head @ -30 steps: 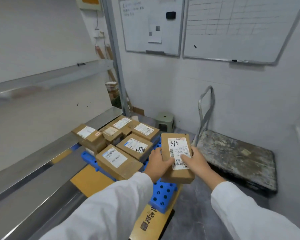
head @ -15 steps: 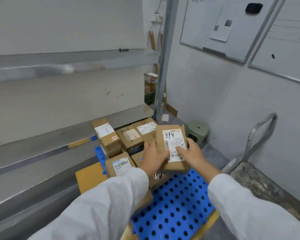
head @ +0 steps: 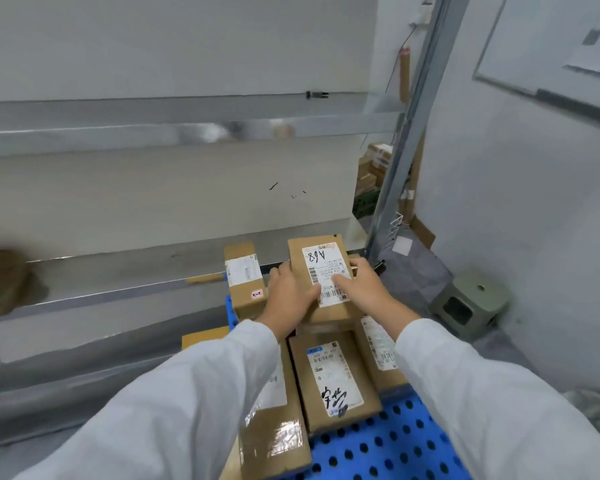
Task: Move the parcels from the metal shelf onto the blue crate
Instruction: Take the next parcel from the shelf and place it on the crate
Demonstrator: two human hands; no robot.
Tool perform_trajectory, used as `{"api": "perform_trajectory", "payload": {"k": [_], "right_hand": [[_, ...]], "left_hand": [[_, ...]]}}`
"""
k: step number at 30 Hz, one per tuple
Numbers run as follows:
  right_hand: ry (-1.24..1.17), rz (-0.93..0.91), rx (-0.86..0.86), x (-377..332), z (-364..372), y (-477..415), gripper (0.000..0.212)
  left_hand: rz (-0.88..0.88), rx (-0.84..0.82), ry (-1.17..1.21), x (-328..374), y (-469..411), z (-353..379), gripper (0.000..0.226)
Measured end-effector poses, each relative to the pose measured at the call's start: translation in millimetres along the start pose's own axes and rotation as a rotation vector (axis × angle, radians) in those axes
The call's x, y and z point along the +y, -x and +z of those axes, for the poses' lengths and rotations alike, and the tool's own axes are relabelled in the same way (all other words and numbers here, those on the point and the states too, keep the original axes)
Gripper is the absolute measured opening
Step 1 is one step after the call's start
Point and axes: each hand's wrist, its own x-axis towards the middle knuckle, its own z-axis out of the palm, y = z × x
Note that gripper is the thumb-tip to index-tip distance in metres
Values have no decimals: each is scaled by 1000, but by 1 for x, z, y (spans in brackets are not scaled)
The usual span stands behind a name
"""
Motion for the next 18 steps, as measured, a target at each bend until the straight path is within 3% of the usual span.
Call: {"api": "perform_trajectory", "payload": {"k": [4,11,18], "right_hand": [[-79,59,-95,-6,14,-45,40],[-118,58,-231,-4,37,-107,42],[-116,20,-323,9,47,-131,34]], "left_hand": [[-117,94,2,2,-27,-1,60],[-311,184,-102,-2,-75,13,55],[-296,214,-307,-6,-88,28,37]]}}
